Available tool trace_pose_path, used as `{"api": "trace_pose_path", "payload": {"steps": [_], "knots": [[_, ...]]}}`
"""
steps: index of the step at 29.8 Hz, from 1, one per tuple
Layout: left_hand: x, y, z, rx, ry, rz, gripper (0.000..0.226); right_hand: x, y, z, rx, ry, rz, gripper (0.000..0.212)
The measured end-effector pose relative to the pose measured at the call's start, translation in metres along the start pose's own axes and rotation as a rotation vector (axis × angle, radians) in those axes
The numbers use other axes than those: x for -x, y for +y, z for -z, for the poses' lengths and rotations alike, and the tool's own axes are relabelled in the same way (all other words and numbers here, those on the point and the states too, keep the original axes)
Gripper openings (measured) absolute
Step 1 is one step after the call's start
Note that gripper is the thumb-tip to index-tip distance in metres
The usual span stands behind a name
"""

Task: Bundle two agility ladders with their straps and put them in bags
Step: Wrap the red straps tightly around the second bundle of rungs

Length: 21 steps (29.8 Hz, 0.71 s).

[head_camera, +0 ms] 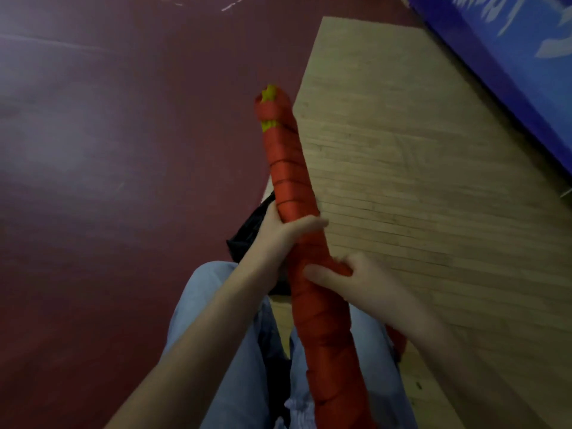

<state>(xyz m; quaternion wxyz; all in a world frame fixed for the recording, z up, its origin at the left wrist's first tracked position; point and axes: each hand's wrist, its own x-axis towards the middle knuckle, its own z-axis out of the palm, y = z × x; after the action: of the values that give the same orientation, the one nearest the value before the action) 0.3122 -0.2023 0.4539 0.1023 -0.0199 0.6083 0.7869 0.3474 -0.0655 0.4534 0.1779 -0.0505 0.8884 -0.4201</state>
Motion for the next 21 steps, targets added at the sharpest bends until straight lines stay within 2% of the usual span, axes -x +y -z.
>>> {"api": "trace_pose_path", "payload": {"steps": [2, 4, 6, 8, 10, 13, 15, 17, 19, 21], "knots": [[0.001, -0.005, 0.003, 0.036, 0.101, 0.057, 0.03, 0.005, -0.008, 0.001, 0.251, 0.044, 0.074, 0.058], [0.004, -0.009, 0.0, 0.074, 0.062, 0.124, 0.027, 0.011, -0.01, 0.013, 0.336, -0.037, 0.157, 0.058], [0.007, -0.007, 0.003, 0.174, -0.052, 0.165, 0.022, 0.005, -0.008, 0.026, 0.354, -0.095, 0.293, 0.051], [0.008, -0.003, 0.004, 0.285, -0.17, 0.188, 0.03, -0.002, -0.004, 0.035, 0.312, -0.086, 0.423, 0.044], [0.008, -0.002, 0.002, 0.393, -0.289, 0.205, 0.037, -0.004, -0.002, 0.037, 0.167, -0.07, 0.467, 0.04], [0.005, -0.006, 0.003, 0.576, -0.475, 0.163, 0.05, -0.005, -0.002, 0.043, -0.045, -0.116, 0.344, 0.034], [0.004, -0.008, 0.005, 0.632, -0.558, 0.134, 0.05, -0.004, 0.003, 0.041, -0.125, -0.2, 0.24, 0.048], [0.005, -0.008, 0.005, 0.557, -0.612, 0.12, 0.047, 0.0, 0.011, 0.029, -0.231, -0.254, 0.214, 0.06], [0.007, -0.003, 0.006, 0.43, -0.565, 0.114, 0.056, 0.006, 0.014, 0.02, -0.373, -0.212, 0.188, 0.059], [0.009, 0.006, 0.005, 0.244, -0.402, 0.099, 0.065, 0.011, 0.01, 0.018, -0.419, -0.125, 0.147, 0.045]]}}
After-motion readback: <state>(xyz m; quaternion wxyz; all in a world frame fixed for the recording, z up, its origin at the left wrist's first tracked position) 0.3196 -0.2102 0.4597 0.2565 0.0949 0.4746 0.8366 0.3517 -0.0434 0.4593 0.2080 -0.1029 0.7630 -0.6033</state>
